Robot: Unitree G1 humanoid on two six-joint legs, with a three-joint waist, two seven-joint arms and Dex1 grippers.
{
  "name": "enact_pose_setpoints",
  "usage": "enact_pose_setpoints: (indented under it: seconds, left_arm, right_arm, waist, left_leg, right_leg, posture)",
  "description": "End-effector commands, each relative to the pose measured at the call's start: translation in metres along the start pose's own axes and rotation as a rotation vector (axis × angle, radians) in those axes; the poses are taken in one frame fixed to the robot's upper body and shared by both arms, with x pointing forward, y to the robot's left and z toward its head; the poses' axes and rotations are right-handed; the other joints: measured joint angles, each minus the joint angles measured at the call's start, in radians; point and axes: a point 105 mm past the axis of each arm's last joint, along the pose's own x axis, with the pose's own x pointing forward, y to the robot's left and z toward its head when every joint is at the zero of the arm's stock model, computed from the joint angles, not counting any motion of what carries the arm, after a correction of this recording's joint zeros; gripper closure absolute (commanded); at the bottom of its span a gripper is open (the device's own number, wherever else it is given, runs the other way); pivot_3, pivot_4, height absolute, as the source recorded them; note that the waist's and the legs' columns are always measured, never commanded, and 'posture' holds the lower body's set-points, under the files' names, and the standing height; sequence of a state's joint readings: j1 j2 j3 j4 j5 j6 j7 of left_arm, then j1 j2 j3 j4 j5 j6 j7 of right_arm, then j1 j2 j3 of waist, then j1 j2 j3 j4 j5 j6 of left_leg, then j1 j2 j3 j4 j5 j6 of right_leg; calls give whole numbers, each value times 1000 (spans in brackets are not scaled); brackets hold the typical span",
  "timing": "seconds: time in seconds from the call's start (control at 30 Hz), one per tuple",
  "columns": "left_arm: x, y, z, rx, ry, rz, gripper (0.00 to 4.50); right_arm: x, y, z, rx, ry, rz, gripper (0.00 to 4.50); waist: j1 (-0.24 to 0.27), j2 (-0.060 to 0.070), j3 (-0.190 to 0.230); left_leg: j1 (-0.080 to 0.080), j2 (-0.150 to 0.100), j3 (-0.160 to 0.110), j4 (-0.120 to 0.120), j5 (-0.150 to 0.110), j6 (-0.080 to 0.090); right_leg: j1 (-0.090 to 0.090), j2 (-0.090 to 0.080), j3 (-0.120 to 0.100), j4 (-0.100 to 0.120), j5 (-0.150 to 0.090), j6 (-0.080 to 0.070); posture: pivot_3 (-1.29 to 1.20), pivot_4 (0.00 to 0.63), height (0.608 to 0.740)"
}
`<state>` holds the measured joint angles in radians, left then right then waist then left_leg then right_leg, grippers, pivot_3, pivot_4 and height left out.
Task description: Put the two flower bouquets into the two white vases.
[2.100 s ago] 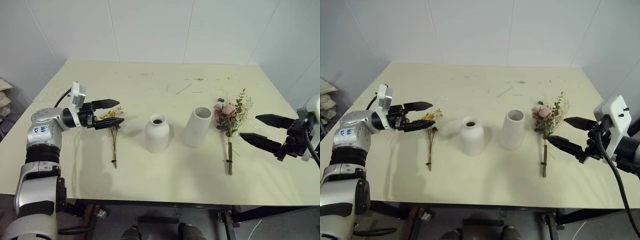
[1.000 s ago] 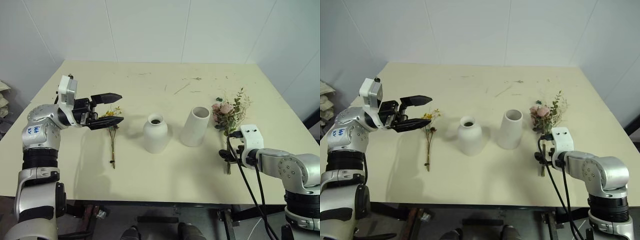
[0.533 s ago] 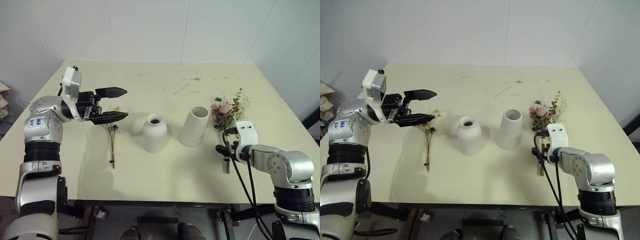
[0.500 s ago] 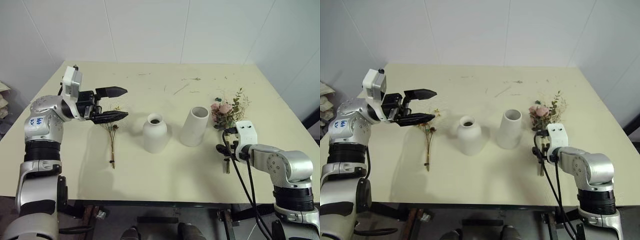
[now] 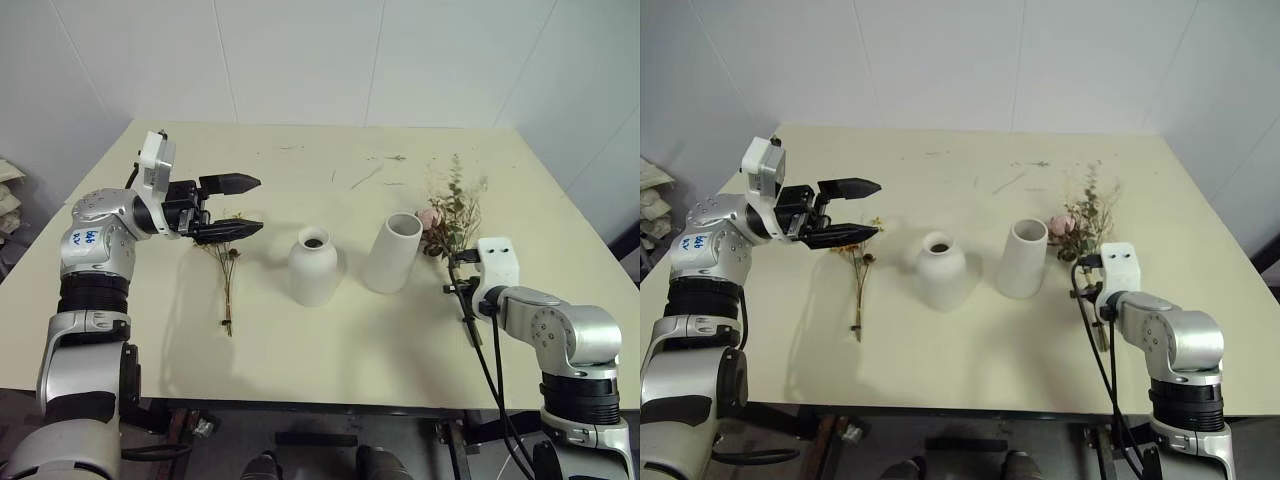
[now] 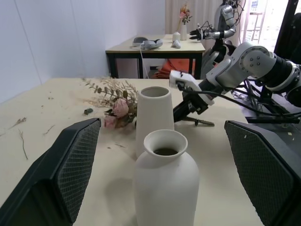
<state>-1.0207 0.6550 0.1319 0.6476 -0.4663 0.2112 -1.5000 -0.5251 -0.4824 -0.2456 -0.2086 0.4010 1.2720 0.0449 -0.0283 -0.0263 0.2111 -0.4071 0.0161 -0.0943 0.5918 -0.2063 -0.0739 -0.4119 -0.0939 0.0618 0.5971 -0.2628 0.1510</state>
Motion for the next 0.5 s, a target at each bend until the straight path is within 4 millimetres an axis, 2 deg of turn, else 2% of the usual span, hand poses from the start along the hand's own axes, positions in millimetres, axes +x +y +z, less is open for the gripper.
enact_pose_setpoints:
  seconds: [0.03, 0.13, 0.23, 0.37, 0.43, 0.5]
  left_arm:
    - [4, -1, 15, 58, -5, -46, 0]
    - [7, 1, 15, 55, -2, -54, 0]
    - [9, 2, 15, 49, 2, -58, 0]
    - [12, 3, 14, 43, 5, -68, 0]
    - [13, 4, 14, 43, 1, -70, 0]
    - [13, 4, 15, 44, -2, -71, 0]
  right_arm:
    - [-11, -9, 24, -1, -113, -30, 4471]
    - [-22, -24, 55, -46, -251, -74, 4471]
    - [-39, -29, 106, -110, -491, -86, 4471]
    - [-61, -14, 161, -154, -773, -41, 4471]
    - [-69, -3, 178, -168, -863, -3, 4471]
    - [-80, 16, 194, -188, -970, 68, 4471]
  waist:
    - [-2, 0, 0]
    - [-2, 1, 1]
    - [-4, 3, 2]
    - [-9, 3, 2]
    - [-9, 3, 2]
    - [-9, 3, 2]
  left_leg:
    - [0, 0, 0, 0, 0, 0]
    - [0, 0, 0, 0, 0, 0]
    - [0, 0, 1, 0, 0, 0]
    - [0, 0, 0, -1, 0, 0]
    - [0, 0, 1, -1, 0, 0]
    - [0, 0, 1, -1, 0, 0]
  right_leg:
    - [0, 0, 0, 0, 0, 0]
    - [0, 0, 0, 0, 0, 0]
    - [0, 0, 0, 0, 0, 0]
    - [-1, 1, 0, 0, 0, 0]
    - [-1, 1, 0, 0, 0, 1]
    - [-1, 0, 0, 0, -1, 1]
  posture:
    - [0, 150, 740]
    - [0, 150, 740]
    - [0, 150, 740]
    - [0, 150, 740]
    - [0, 150, 740]
    - [0, 150, 740]
